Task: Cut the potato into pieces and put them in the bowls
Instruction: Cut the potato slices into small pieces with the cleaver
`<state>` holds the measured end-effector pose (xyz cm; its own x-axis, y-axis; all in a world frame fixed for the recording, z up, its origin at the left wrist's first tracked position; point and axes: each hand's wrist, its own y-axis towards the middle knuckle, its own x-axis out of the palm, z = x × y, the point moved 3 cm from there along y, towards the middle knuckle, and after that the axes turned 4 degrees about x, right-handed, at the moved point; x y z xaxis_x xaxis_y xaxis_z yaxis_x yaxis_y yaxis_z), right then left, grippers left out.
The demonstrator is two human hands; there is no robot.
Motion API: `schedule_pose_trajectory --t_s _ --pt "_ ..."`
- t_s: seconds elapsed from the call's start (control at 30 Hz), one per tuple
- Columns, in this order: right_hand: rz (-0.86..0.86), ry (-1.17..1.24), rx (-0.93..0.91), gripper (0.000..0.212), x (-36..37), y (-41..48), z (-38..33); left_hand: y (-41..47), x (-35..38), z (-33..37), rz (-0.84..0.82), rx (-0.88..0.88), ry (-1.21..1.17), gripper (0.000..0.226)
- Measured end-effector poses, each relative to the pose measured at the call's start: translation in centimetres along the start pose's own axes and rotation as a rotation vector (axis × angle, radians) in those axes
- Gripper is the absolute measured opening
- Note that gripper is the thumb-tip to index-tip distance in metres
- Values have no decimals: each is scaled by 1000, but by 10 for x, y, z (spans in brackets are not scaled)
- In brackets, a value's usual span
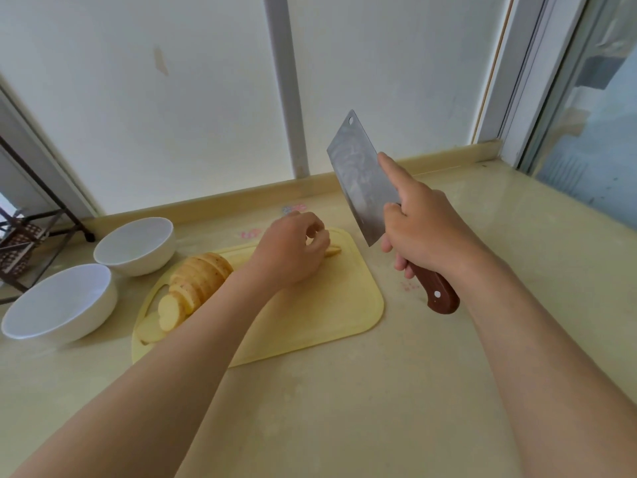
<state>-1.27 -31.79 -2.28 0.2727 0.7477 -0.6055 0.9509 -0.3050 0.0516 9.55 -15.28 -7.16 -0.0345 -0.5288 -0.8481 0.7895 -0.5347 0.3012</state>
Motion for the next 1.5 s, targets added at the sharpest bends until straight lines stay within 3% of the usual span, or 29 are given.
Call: schedule_pose_trajectory --t_s 0.17,0.47,0.7,0.9,1.27,1.4,1.5 --pt "-8 11 3 75 4 -2 -2 -35 -10 -7 -68 38 92 39" --pt "-23 42 -24 76 12 -6 -4 -48 -15 -13 -42 90 84 38" --pt "-33 20 -28 76 13 -5 -3 -50 -13 -16 -110 -35 83 55" --pt "-41 -6 -44 76 17 -5 -4 -61 -16 -14 -58 -65 40 58" --pt "-57 -21 -50 76 21 -7 -6 -84 -25 -18 43 -70 20 36" --pt "-56 -21 -51 76 20 -7 -6 -92 -32 -18 175 -131 -42 16" --pt "-61 -21 -49 77 18 -7 -6 -93 -32 -6 144 -109 -96 9"
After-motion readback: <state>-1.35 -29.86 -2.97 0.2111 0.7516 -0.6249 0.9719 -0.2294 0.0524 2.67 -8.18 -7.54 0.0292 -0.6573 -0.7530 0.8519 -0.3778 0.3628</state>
